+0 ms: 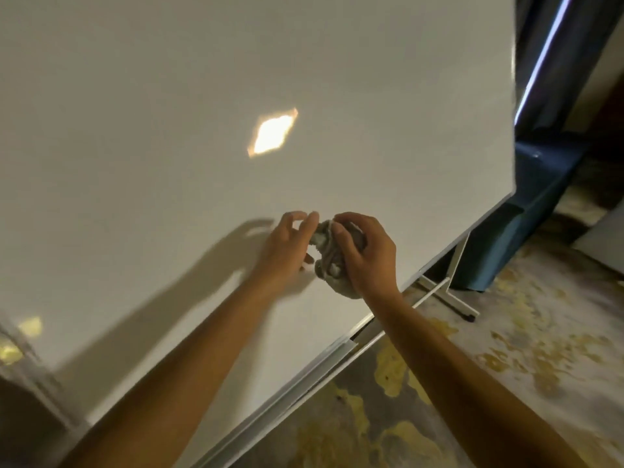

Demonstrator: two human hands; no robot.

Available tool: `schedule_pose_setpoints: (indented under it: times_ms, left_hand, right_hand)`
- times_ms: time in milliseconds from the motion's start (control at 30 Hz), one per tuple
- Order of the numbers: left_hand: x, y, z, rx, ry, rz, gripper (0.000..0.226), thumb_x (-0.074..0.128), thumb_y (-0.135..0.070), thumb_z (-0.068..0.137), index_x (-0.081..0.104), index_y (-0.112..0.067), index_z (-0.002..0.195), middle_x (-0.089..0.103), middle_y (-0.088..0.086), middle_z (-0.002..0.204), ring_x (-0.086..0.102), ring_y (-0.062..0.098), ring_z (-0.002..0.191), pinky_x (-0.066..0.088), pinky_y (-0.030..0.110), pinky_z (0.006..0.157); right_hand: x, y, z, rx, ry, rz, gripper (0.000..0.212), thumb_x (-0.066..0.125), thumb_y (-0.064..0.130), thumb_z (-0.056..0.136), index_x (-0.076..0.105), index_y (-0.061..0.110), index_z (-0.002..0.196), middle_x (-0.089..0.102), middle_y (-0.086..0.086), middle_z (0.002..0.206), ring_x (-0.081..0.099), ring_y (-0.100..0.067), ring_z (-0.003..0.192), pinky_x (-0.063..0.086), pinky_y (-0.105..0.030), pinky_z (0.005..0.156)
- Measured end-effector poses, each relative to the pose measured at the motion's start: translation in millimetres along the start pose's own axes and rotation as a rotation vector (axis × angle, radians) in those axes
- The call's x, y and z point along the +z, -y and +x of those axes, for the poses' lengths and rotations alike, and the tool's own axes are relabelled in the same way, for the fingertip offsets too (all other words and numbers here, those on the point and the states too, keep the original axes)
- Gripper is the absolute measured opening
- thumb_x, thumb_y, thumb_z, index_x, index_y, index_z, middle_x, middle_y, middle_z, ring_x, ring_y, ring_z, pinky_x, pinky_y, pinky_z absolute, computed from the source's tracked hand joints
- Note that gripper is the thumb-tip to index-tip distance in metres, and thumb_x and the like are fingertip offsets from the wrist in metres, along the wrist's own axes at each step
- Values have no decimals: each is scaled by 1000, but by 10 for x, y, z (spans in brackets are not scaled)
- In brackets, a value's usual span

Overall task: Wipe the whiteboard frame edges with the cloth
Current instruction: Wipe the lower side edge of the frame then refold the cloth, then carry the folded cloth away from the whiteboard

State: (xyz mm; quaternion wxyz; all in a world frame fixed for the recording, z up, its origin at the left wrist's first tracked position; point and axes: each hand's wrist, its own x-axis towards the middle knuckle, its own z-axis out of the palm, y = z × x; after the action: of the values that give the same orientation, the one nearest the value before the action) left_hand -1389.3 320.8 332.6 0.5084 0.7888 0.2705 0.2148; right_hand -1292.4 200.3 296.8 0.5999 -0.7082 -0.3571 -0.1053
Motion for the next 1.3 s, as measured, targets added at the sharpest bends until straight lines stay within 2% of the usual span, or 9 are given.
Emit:
schedule_pose_setpoints:
  times_ms: [67,233,400,500,600,733,833,1033,1300]
  left_hand:
    - [232,-145,-4,-111,240,-276,50,42,-63,106,57,-29,138,71,6,126,76,21,98,65,35,72]
    - [748,-287,-81,-124,468,-418,63,58,-73,79,61,-38,131,68,-1,131,67,22,120,59,51,105]
    - [1656,-495,205,-95,427,-299,34,66,-35,100,66,-11,125,73,17,123,69,37,118,53,55,110]
    - [2301,-539,428,-132,431,-373,12,65,-20,101,71,-18,111,76,12,109,72,35,109,61,50,101]
    - [2930,-641,728,-144,440,-429,11,62,-22,103,72,-26,106,78,6,107,74,29,106,64,46,96]
    - [3848,-939,1273,-251,480,-539,21,53,-26,108,70,-23,118,76,9,119,73,30,113,63,45,96]
    - [4531,-1191,1630,-282,547,-527,23,52,-23,108,70,-20,121,74,12,125,71,33,117,62,47,100]
    - [5722,-1544,2310,-298,621,-468,23,49,-27,110,72,-28,110,75,7,117,70,28,113,61,41,92]
    - [7019,-1715,3724,-184,851,-253,89,53,-91,80,54,-34,149,65,-1,144,63,24,133,53,53,113]
  right_hand:
    - [-155,8,58,26,-68,-14,29,63,38,95,61,31,123,65,16,113,63,3,102,54,-15,85]
    - [-540,-131,-30,232,-177,193,40,51,43,99,42,40,138,61,15,116,66,-3,103,60,-24,84]
    - [-1194,-534,96,382,-334,325,35,46,51,94,56,41,126,66,12,112,69,-9,100,60,-27,81]
    - [-1700,-992,260,437,-443,296,32,50,47,93,60,40,122,69,13,109,69,-6,98,59,-23,77]
    - [-2215,-1573,466,616,-489,277,24,53,47,93,62,41,115,66,6,119,66,-6,100,52,-24,76]
    - [-2983,-2375,781,977,-330,601,57,57,67,80,67,27,119,68,-10,120,72,-27,100,60,-46,73]
    - [-3541,-2894,1127,943,-188,754,68,63,74,77,63,30,130,67,-11,126,70,-33,109,57,-59,81]
    - [-4394,-3589,2015,907,-297,637,59,85,40,74,67,10,121,74,-17,113,73,-33,101,61,-38,76]
    - [-4899,-4762,3327,878,-576,339,37,74,23,87,61,23,122,67,-9,113,66,-29,104,56,-53,92]
